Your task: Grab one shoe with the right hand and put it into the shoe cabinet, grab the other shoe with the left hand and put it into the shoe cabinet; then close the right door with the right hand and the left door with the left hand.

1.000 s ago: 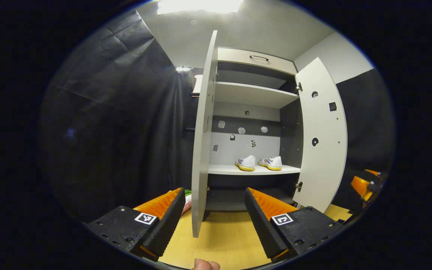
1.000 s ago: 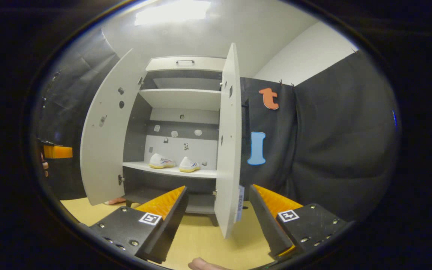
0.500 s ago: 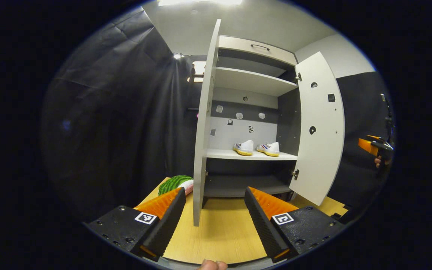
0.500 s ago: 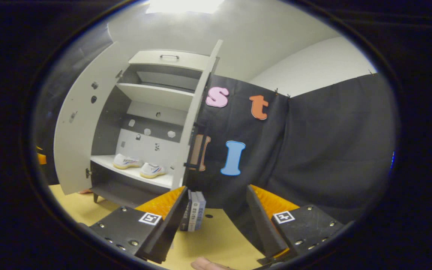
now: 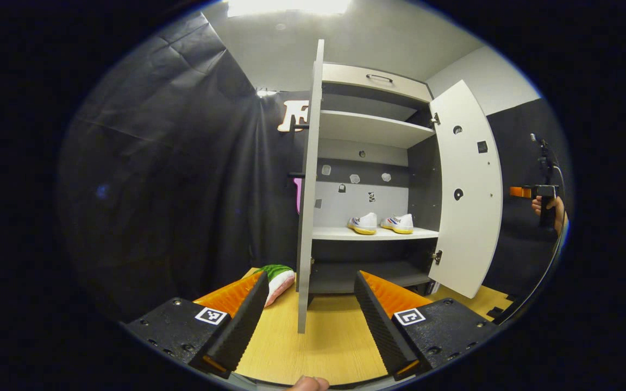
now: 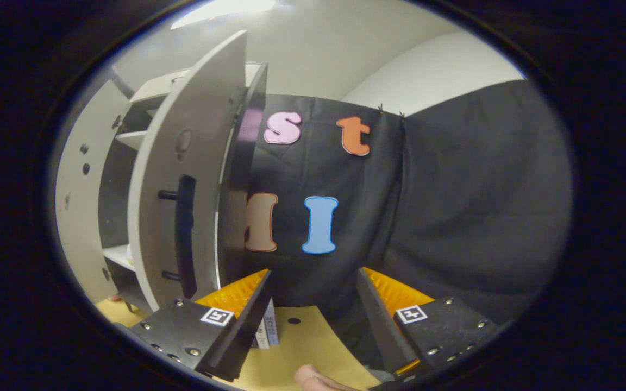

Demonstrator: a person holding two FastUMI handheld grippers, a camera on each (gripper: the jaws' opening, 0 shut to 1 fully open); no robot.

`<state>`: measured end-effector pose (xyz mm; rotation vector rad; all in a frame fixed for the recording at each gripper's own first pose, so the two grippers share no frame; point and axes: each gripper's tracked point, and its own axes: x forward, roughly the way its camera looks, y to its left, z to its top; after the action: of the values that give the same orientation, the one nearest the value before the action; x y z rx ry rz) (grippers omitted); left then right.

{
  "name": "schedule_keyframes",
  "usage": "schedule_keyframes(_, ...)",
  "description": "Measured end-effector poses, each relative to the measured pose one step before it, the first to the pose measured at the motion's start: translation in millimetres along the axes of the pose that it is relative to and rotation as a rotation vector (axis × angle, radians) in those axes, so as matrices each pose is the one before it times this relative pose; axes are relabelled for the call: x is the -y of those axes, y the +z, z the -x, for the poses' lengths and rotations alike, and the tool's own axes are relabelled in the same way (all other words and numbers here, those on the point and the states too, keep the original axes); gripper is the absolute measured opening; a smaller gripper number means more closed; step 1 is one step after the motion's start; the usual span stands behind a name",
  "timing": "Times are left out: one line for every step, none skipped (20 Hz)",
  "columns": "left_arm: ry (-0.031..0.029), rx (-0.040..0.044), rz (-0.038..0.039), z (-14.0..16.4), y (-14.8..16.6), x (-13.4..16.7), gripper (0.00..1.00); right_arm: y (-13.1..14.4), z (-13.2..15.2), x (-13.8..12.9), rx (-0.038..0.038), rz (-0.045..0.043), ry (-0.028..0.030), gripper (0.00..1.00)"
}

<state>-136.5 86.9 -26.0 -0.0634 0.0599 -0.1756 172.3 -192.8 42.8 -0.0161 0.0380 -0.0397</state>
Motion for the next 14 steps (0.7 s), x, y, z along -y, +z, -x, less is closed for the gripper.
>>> schedule_keyframes(0.02943,0.02662,-0.01851,-2.75,4.86,-7.68,0.96,-3.26,-4.06,-9.35,-0.01170,-0.03506,0.03180,0.93)
schedule_keyframes(0.02755,0.01186,-0.01260,-2.45,0.70,-7.03,0.96,-2.24,-3.69,-7.14,-0.00248,-0.01167,0.02089,0.93)
schedule_keyframes(0.01498,-0.00591,-0.00204,-0.04,-3.77,-4.14,0.96,-0.31,-1.97,-8.77,0.00758,0.00170,0.01880,0.93)
schedule_keyframes(-0.00162,-0.01036,0.01768,-1.42,-3.11,-1.13,0.92,-0.42,-3.43,-7.39,-0.00167,0.00491,0.00878,0.93)
schedule_keyframes(-0.00200,-0.01191,0.01926,-0.86,-1.76,-1.19,0.96,-0.60,-1.31,-8.72,-0.00292,-0.00091,0.01886,0.91)
schedule_keyframes(0.00604,-0.00625,0.01215,-2.51,-2.86,-5.09,0.96,-0.78,-1.80,-11.58,-0.00686,-0.00249,0.01854,0.93)
schedule_keyframes(0.00619,-0.00254,-0.00709,-1.09,-1.47,-3.70,0.96,1.66,-0.54,-9.32,-0.00327,0.00255,0.01442,0.93)
schedule_keyframes(0.00588,-0.00451,-0.00975,0.00,-2.64,-3.29,0.93,1.61,-0.09,-7.61,0.00043,0.00436,0.00161,0.93)
schedule_keyframes(0.00268,0.00284,-0.00593,1.57,0.73,-2.73,0.96,-0.50,-10.10,-0.09,0.00657,0.02021,-0.01825,0.93)
schedule_keyframes(-0.00050,0.00241,-0.00012,1.76,0.08,-1.26,0.96,8.46,11.50,-5.11,0.01929,0.00327,-0.00934,0.88)
schedule_keyframes(0.00096,0.01409,0.00289,2.81,3.13,-1.15,0.96,-1.17,0.02,-5.25,-0.01073,0.01754,-0.00220,0.90)
schedule_keyframes(-0.00280,0.01002,-0.00317,2.11,3.21,0.10,0.93,0.77,2.71,-5.82,-0.00135,0.00062,0.00256,0.88)
schedule_keyframes(-0.00418,0.00851,-0.00376,2.86,0.33,-0.65,0.96,-1.26,0.40,-7.30,-0.00898,0.00241,0.00171,0.90)
schedule_keyframes(-0.00746,0.00841,0.00085,2.28,3.16,1.26,0.93,1.46,3.47,-6.40,-0.00068,-0.00064,0.00159,0.88)
